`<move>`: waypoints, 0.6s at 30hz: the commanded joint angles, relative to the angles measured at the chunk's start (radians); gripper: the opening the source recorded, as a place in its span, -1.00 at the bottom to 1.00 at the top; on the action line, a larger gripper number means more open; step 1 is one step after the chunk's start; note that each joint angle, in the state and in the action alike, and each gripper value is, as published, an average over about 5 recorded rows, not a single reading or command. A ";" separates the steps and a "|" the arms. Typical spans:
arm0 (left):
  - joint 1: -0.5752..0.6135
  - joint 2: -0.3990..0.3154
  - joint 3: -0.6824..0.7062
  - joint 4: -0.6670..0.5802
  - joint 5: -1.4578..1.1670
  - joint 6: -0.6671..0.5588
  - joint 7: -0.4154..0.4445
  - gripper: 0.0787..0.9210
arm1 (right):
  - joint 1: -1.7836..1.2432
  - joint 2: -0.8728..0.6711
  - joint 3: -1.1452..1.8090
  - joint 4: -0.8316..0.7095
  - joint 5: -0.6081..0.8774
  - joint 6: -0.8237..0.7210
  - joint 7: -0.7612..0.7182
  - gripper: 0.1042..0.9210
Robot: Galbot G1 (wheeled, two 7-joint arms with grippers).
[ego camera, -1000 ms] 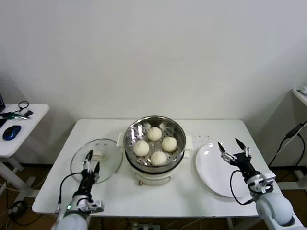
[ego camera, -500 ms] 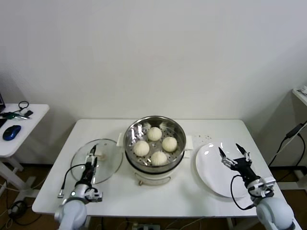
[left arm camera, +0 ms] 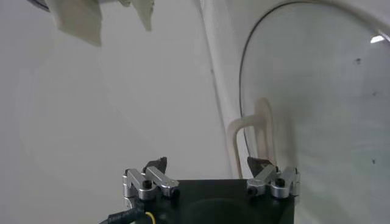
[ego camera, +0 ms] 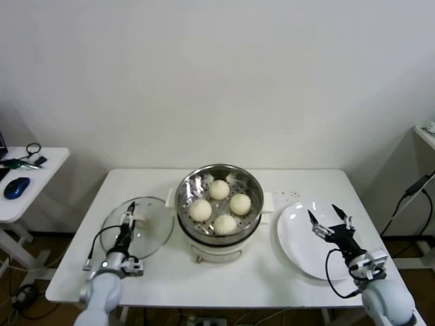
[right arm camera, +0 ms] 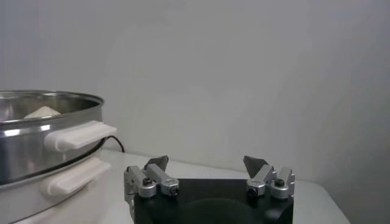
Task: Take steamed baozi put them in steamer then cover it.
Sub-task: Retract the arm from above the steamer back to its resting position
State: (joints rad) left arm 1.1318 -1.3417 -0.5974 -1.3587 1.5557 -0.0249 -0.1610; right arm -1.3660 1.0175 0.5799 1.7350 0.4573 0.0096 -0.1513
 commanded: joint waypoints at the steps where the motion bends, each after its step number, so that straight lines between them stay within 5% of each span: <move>1: -0.052 0.004 0.006 0.052 -0.024 -0.001 -0.010 0.77 | -0.003 0.006 0.000 -0.002 -0.024 -0.003 -0.008 0.76; 12: -0.078 -0.002 0.014 0.084 -0.070 -0.010 -0.023 0.76 | 0.000 0.011 -0.016 -0.010 -0.046 -0.004 -0.023 0.76; 18: -0.083 -0.002 0.009 0.106 -0.072 -0.022 -0.023 0.45 | 0.006 0.016 -0.021 -0.015 -0.055 -0.003 -0.027 0.76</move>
State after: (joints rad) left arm 1.0620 -1.3438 -0.5874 -1.2820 1.5038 -0.0374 -0.1770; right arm -1.3632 1.0304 0.5618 1.7231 0.4121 0.0057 -0.1745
